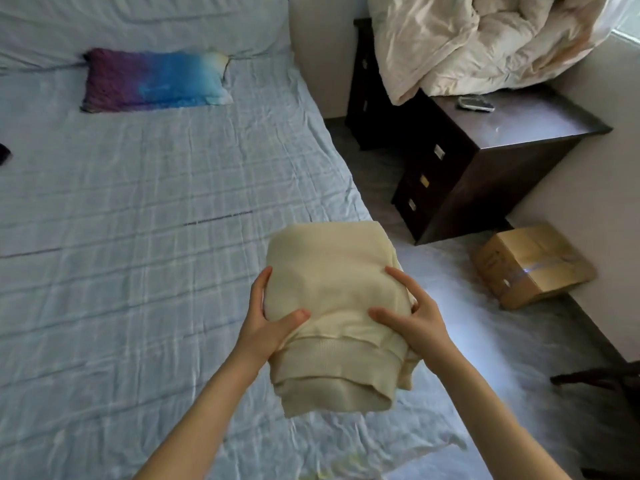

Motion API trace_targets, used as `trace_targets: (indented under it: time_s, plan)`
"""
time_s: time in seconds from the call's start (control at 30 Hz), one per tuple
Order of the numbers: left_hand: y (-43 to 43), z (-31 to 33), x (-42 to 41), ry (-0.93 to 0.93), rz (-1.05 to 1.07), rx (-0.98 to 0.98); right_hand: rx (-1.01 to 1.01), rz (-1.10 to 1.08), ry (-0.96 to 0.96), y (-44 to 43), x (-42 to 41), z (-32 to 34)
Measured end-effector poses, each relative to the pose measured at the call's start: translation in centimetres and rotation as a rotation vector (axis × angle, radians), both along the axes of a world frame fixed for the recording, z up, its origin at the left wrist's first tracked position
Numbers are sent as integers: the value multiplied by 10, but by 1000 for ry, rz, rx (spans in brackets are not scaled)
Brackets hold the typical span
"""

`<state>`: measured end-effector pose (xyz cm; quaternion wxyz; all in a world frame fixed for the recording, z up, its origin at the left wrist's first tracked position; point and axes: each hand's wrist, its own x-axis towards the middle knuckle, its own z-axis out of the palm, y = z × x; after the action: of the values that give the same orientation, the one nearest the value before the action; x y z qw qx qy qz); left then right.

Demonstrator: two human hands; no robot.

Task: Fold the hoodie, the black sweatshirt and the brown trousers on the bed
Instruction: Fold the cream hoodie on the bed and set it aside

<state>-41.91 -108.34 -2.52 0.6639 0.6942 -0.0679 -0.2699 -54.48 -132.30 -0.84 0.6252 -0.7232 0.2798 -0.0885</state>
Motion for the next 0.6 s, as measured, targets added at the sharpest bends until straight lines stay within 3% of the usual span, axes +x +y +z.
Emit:
trace_targets:
  time_s: [0.23, 0.4, 0.6]
  plan:
    - [-146, -82, 139, 30, 108, 39, -38, 76, -6, -150, 166, -89]
    - [-226, -181, 242, -18, 175, 49, -73, 120, -41, -229, 282, -185]
    - [-269, -297, 275, 17, 325, 57, -94, 177, -15, -267, 337, -303]
